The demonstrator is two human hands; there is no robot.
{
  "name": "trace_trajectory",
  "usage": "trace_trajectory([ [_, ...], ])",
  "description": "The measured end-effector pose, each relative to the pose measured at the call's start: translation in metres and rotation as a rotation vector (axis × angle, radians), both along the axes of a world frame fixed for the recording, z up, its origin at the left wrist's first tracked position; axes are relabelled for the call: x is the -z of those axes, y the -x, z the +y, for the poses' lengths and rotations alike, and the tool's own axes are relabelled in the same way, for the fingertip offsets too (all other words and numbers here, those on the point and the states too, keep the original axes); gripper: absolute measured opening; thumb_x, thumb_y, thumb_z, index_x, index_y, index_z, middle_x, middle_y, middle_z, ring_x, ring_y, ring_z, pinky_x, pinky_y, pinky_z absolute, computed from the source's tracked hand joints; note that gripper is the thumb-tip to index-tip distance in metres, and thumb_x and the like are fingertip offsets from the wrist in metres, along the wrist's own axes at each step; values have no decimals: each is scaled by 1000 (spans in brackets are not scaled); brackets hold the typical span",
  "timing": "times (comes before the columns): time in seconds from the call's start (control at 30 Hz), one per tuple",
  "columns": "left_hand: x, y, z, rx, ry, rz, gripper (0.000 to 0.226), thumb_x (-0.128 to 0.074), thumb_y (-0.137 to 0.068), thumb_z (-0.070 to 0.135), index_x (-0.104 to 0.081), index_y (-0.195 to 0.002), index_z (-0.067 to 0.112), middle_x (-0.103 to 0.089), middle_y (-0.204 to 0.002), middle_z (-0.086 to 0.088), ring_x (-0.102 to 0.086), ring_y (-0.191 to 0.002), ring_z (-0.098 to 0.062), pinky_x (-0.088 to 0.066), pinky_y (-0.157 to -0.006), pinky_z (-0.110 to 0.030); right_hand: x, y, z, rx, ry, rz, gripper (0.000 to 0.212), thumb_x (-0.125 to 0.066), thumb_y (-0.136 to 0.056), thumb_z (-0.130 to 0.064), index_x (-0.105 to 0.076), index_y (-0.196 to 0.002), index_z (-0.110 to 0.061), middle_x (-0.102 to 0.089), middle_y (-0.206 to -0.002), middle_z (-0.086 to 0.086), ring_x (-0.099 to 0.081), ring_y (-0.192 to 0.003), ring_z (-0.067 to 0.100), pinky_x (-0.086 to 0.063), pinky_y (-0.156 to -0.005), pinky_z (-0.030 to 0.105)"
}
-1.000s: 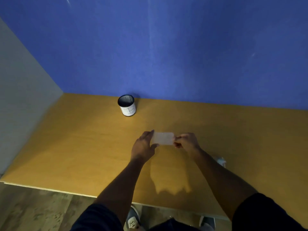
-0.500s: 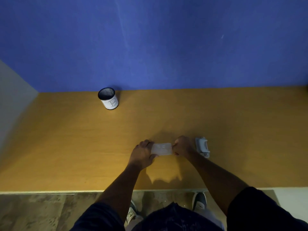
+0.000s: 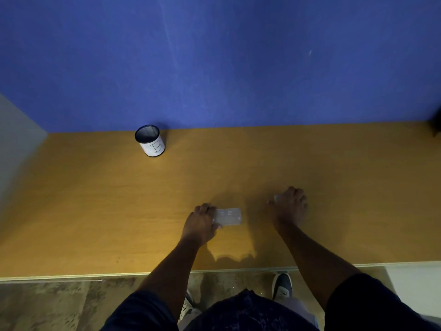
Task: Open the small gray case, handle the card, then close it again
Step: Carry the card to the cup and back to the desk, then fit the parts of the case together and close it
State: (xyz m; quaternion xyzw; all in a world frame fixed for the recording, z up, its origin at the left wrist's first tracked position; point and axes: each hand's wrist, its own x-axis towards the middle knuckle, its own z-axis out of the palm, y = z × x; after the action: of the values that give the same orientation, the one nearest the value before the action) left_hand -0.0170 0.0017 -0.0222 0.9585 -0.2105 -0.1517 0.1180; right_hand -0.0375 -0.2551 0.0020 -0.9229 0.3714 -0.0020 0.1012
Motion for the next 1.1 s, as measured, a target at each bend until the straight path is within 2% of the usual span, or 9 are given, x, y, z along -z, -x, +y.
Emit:
trace_trajectory([
  [0.17,0,-1,1,-23,29,20,63,-71,-83,43,-52,-138,18,-50,-134,-5,-50,-121,-30,-49,-95,-43,10,7,-6,145,-165,31,47,-65,-82,-30,-54,-118,-1,-58,-121,19,-55,-114,38,-46,-94,45],
  [0.43,0,0,4,-54,76,44,62,-74,-83,37,-53,-138,19,-50,-138,-3,-50,-123,-29,-49,-98,-41,19,3,-19,119,-261,11,33,-59,-83,-30,-63,-105,-6,-60,-112,17,-58,-106,36,-50,-85,40],
  [0.5,1,2,5,-77,104,50,62,-75,-81,36,-54,-138,20,-52,-137,-4,-52,-121,-30,-49,-99,-40,35,0,-26,53,-225,36,34,-52,-82,-37,-63,-101,-11,-63,-108,15,-56,-101,34,-47,-78,38],
  [0.57,1,3,5,-104,127,54,63,-76,-80,35,-55,-138,20,-53,-136,-4,-53,-121,-30,-49,-101,-40,45,-5,-29,-28,-164,69,45,-47,-84,-47,-64,-103,-10,-64,-107,14,-56,-99,32,-46,-82,38],
  [0.63,0,3,4,-128,141,57,64,-77,-79,35,-56,-138,21,-53,-136,-5,-54,-122,-31,-49,-102,-41,28,-6,-19,-131,-148,41,54,-54,-86,-53,-64,-111,-6,-64,-110,15,-57,-102,32,-46,-88,38],
  [0.73,-1,3,5,-167,158,103,66,-78,-79,34,-55,-139,21,-51,-139,-6,-51,-127,-32,-47,-106,-42,5,-9,2,-311,-315,-37,53,-76,-78,-33,-62,-122,-7,-58,-121,15,-55,-113,35,-45,-96,39],
  [0.87,2,3,7,-220,196,128,68,-80,-74,37,-57,-138,26,-51,-139,-3,-51,-126,-31,-48,-104,-44,-2,-16,23,-572,-421,15,56,-77,-72,-29,-60,-124,-15,-54,-124,12,-53,-116,32,-49,-93,41],
  [0.97,3,3,6,-242,211,139,68,-80,-73,35,-58,-137,27,-51,-140,-2,-51,-127,-31,-47,-106,-45,-3,-22,37,-784,-391,129,58,-73,-72,-26,-58,-126,-16,-50,-129,10,-50,-123,32,-48,-96,39],
  [1.1,7,1,7,-244,215,140,68,-80,-71,36,-59,-136,27,-52,-137,-3,-53,-123,-33,-47,-105,-46,-1,-27,52,-968,-281,309,71,-76,-78,-36,-49,-141,-18,-35,-153,11,-33,-143,28,-42,-108,42],
])
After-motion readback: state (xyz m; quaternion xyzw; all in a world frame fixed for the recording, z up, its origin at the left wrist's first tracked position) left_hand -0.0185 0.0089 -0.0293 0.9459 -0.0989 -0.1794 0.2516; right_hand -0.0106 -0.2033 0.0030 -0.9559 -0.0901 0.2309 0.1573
